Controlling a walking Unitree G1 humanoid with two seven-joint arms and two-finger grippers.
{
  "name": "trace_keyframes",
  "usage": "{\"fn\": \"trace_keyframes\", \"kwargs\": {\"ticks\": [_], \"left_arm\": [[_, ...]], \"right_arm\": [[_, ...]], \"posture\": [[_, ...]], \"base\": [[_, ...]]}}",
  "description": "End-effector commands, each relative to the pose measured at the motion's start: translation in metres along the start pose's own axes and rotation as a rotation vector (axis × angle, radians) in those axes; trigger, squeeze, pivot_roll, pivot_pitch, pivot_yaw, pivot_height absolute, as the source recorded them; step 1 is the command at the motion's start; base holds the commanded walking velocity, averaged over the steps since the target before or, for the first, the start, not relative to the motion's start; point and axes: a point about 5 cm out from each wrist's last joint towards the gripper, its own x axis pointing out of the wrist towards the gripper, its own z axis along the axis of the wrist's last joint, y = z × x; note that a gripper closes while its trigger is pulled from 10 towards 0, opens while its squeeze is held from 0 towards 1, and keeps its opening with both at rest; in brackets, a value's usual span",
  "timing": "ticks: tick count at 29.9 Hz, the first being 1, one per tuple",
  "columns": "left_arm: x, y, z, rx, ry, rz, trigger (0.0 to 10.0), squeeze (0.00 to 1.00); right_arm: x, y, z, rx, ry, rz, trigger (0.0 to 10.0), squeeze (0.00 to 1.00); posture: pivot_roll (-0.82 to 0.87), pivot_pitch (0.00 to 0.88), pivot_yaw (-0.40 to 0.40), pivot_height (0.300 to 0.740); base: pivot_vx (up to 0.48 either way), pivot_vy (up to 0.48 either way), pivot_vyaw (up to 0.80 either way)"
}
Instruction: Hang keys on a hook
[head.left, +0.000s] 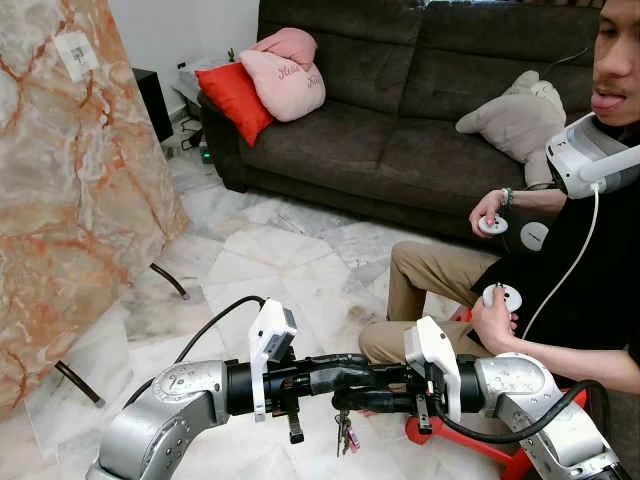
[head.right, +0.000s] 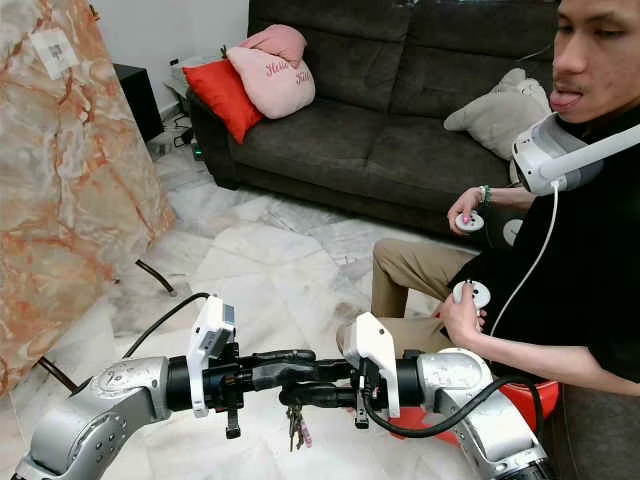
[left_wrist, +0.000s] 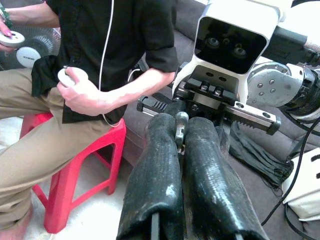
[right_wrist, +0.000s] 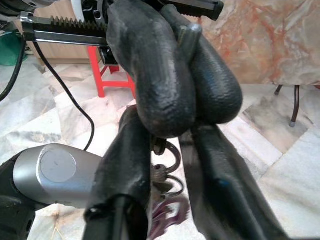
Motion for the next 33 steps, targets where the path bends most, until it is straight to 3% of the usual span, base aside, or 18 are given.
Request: {"fn": "trace_keyframes", "kwargs": {"ticks": [1,33], "left_arm": [[0.0011,0.0007,-0.0023,-0.004,0.01,-0.005,10.0,0.0],[0.0026,0.007,0.0,0.018,0.011,0.039,10.0,0.0]], "right_arm": [[-0.0036,-0.0043,0.0065,-0.013,-0.017,-0.015,0.0,0.0],[-0.0026,-0.0056,0.005,-0.005,-0.02,-0.022,0.0,0.0]], "posture": [[0.05,0.0,-0.062,0.74],[0.05,0.0,-0.059,0.74]], "base": [[0.0,0.0,0.0],[0.0,0.0,0.0]]}}
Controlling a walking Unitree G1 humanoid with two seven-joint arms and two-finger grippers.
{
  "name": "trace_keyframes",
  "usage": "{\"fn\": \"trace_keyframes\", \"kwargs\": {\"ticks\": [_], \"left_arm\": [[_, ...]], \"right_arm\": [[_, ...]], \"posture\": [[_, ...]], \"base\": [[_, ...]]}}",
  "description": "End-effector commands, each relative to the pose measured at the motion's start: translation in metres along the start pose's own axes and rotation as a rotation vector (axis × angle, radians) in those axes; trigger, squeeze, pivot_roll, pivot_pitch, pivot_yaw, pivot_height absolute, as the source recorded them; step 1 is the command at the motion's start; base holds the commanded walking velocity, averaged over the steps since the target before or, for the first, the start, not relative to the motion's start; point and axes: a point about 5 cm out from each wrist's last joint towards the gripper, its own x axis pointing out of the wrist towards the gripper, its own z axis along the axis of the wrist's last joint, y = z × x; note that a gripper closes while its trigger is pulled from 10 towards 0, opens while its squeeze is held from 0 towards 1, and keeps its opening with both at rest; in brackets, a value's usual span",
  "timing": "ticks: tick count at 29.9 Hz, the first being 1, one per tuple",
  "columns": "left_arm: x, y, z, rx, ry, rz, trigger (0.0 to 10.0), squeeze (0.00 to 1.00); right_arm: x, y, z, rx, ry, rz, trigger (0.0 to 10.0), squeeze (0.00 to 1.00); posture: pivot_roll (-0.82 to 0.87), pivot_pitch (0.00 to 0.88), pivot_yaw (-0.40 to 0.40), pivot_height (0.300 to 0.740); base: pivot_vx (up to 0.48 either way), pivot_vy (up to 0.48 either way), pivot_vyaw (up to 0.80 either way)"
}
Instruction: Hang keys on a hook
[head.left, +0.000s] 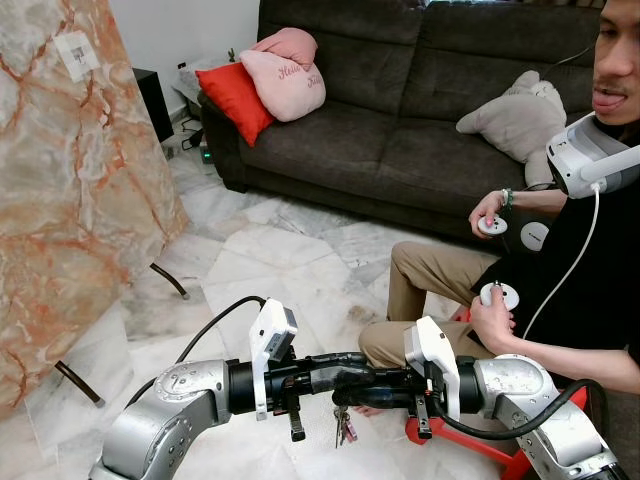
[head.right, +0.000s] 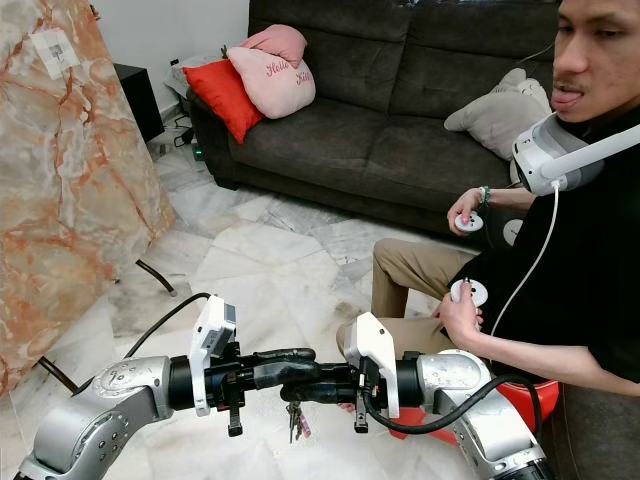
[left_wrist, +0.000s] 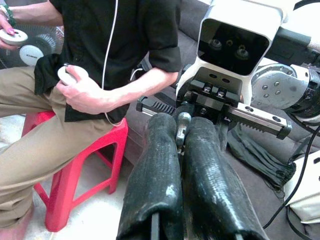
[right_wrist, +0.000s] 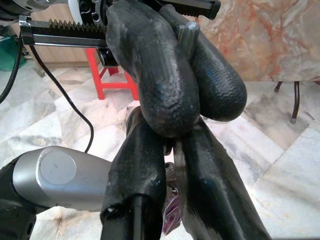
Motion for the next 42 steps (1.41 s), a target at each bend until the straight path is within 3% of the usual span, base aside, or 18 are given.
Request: {"fn": "trace_keyframes", "kwargs": {"ticks": [1,41,42], "left_arm": [[0.0013,0.0033,0.0017,0.027,0.011,0.021,10.0,0.0],[0.0031,0.0103,0.0012,0.058,0.022,0.067,10.0,0.0],[0.0032,0.0109,0.001,0.062,0.023,0.071,10.0,0.51]], "right_arm": [[-0.0026,-0.0039,0.0082,-0.031,-0.014,-0.009,0.0,0.0],[-0.0015,-0.0048,0.0099,-0.029,-0.024,-0.005,0.0,0.0],[-0.0014,-0.0048,0.0099,-0.029,-0.024,-0.005,0.0,0.0]], "posture": [[0.05,0.0,-0.059,0.74],[0.05,0.0,-0.062,0.74],[0.05,0.0,-0.062,0.74]], "base": [[0.0,0.0,0.0],[0.0,0.0,0.0],[0.0,0.0,0.0]]}}
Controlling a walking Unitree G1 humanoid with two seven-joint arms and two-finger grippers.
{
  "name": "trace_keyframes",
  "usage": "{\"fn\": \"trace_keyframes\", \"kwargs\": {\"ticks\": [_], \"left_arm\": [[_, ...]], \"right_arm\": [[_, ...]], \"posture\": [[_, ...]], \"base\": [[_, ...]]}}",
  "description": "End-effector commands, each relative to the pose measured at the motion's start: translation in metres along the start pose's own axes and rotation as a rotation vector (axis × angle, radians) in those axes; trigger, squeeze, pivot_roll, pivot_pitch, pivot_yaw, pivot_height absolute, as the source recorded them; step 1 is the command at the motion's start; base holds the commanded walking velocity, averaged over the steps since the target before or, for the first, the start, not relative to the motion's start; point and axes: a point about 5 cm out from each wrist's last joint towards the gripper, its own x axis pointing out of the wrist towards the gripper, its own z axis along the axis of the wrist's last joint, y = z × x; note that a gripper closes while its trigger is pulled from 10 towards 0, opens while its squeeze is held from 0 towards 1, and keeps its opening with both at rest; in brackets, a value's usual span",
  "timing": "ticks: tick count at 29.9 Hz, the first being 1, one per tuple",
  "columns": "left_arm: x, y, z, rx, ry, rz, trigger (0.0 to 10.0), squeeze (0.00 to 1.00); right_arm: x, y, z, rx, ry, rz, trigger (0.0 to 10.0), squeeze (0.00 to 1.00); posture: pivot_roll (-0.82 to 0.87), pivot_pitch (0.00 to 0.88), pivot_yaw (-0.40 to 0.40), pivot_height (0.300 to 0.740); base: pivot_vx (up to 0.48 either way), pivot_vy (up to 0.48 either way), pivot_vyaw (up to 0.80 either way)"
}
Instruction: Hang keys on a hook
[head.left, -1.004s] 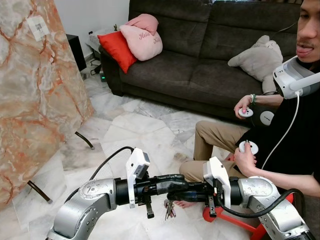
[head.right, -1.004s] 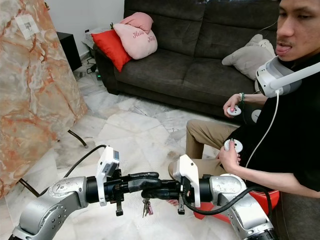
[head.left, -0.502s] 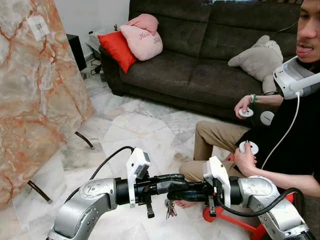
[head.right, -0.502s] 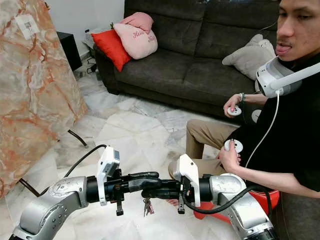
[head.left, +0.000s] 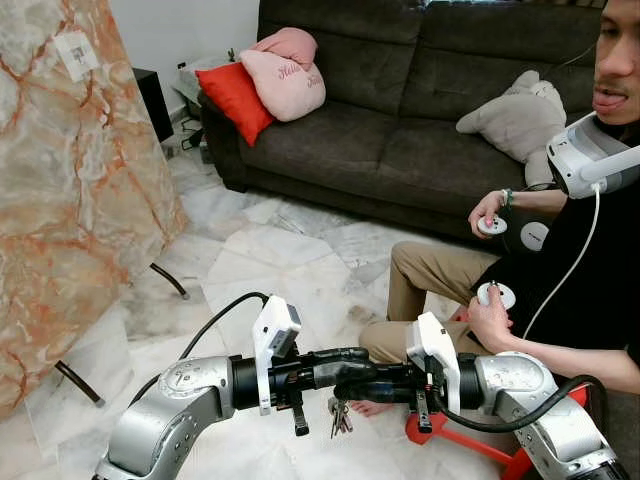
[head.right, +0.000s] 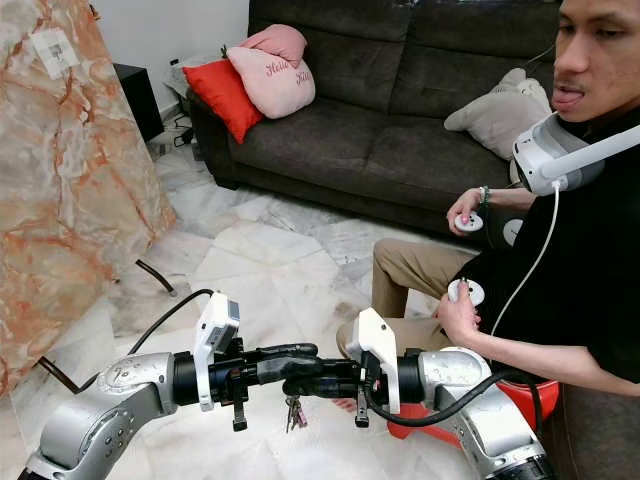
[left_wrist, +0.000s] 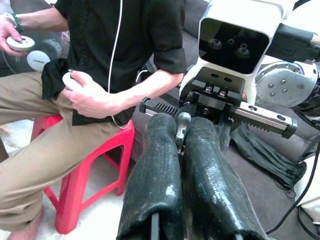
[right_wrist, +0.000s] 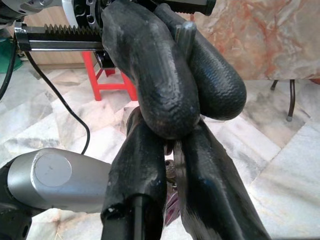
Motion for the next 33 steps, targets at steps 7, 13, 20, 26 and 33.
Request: {"fn": "trace_keyframes", "kwargs": {"ticks": [7,13,20,26,33], "left_arm": [[-0.001,0.007,-0.001,0.007,0.021,0.05,10.0,1.0],[-0.001,0.005,-0.002,0.0,0.027,0.036,10.0,1.0],[0.0,-0.002,-0.005,-0.024,0.038,-0.022,10.0,1.0],[0.001,-0.007,-0.008,-0.038,0.048,-0.06,10.0,1.0],[0.002,-0.002,-0.011,-0.014,0.061,0.002,10.0,1.0]], "right_arm": [[0.0,0.0,0.009,-0.036,-0.021,0.015,0.0,0.0],[0.001,-0.004,0.01,-0.044,-0.033,-0.016,0.0,0.0],[0.001,-0.028,0.022,-0.105,-0.113,-0.224,0.0,0.0],[0.001,-0.046,0.034,-0.071,-0.234,-0.399,0.0,0.0],[-0.005,-0.047,0.035,0.017,-0.337,-0.411,10.0,0.0]], "posture": [[0.05,0.0,-0.063,0.74],[0.05,0.0,-0.063,0.74],[0.05,0.0,-0.062,0.74],[0.05,0.0,-0.063,0.74],[0.05,0.0,-0.065,0.74]], "base": [[0.0,0.0,0.0],[0.0,0.0,0.0],[0.0,0.0,0.0],[0.0,0.0,0.0],[0.0,0.0,0.0]]}}
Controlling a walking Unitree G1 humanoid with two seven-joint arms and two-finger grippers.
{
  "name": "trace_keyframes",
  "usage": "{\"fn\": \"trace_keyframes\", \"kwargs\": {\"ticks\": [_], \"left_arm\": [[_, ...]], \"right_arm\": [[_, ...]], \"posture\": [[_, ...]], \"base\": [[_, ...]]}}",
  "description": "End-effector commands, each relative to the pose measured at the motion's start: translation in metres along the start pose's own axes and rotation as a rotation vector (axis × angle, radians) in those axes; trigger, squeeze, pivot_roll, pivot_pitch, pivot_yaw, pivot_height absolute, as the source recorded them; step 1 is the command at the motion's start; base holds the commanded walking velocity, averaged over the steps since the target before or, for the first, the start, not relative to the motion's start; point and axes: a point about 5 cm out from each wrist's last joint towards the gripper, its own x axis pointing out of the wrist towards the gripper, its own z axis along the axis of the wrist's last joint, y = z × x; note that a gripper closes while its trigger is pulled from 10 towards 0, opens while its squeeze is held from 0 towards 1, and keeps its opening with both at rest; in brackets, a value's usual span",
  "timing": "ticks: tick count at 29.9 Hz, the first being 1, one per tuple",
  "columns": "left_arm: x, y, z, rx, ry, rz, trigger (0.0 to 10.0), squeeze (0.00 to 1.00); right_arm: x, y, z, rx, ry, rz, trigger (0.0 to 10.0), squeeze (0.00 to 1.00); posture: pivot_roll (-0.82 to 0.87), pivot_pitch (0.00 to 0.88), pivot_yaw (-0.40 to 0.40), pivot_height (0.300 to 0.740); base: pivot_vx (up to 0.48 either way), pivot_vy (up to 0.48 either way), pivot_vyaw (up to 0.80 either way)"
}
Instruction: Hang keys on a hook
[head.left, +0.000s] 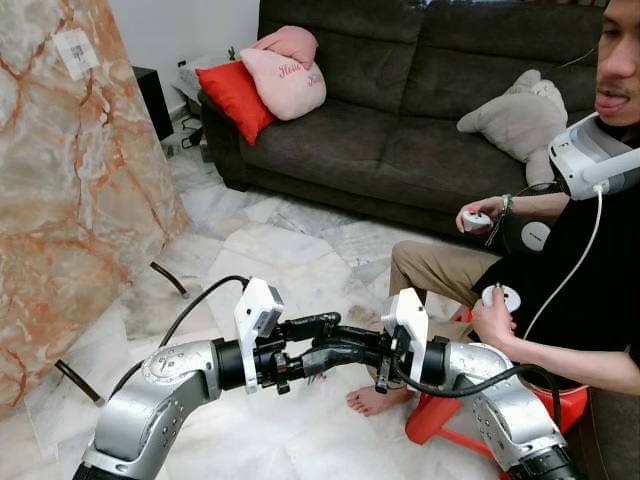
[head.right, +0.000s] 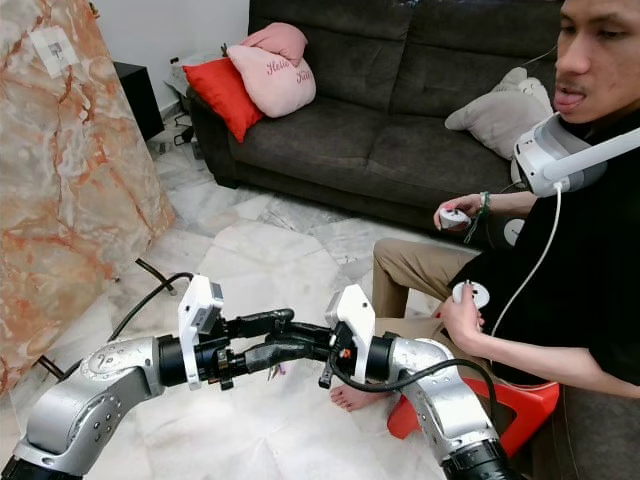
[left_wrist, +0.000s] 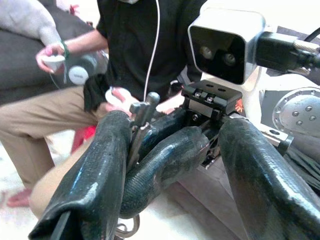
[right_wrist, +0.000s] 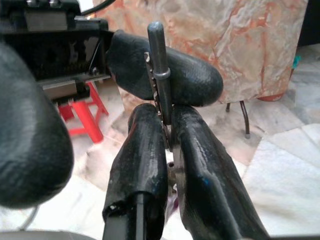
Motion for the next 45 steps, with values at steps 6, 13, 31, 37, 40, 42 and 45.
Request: {"fn": "trace_keyframes", "kwargs": {"ticks": [6,13,31,37,40,42,45], "left_arm": [[0.006,0.002,-0.022,-0.025,0.077,0.064,10.0,0.0],[0.004,0.008,-0.021,-0.008,0.069,0.118,10.0,0.0],[0.016,0.03,-0.002,0.01,-0.166,0.452,10.0,0.0],[0.027,0.029,0.0,-0.023,-0.243,0.541,10.0,0.0],[0.033,0.023,-0.006,-0.027,-0.238,0.543,10.0,0.0],[0.034,0.022,-0.01,-0.03,-0.229,0.548,10.0,0.0],[0.034,0.024,-0.012,-0.003,-0.21,0.58,10.0,0.0]], "right_arm": [[-0.057,-0.028,0.017,-0.008,-0.037,-0.126,10.0,0.0],[-0.094,-0.035,0.009,0.05,0.028,-0.15,10.0,0.0],[-0.149,-0.072,-0.094,0.333,0.235,-1.231,10.0,0.0],[-0.161,-0.038,-0.147,0.49,0.377,-1.395,10.0,0.0],[-0.157,-0.019,-0.168,0.55,0.439,-1.395,10.0,0.0],[-0.156,-0.01,-0.177,0.586,0.451,-1.406,10.0,0.0],[-0.154,0.001,-0.187,0.624,0.457,-1.43,10.0,0.0]], "posture": [[0.04,0.0,-0.063,0.74],[0.04,0.0,-0.063,0.74],[0.03,0.0,-0.056,0.74],[0.04,0.0,-0.054,0.74],[0.05,0.0,-0.052,0.74],[0.05,0.0,-0.051,0.74],[0.04,0.0,-0.046,0.74]], "base": [[0.0,0.0,0.0],[0.0,0.0,0.0],[0.0,0.0,0.0],[0.0,0.0,0.0],[0.0,0.0,0.0],[0.0,0.0,0.0],[0.0,0.0,0.0]]}}
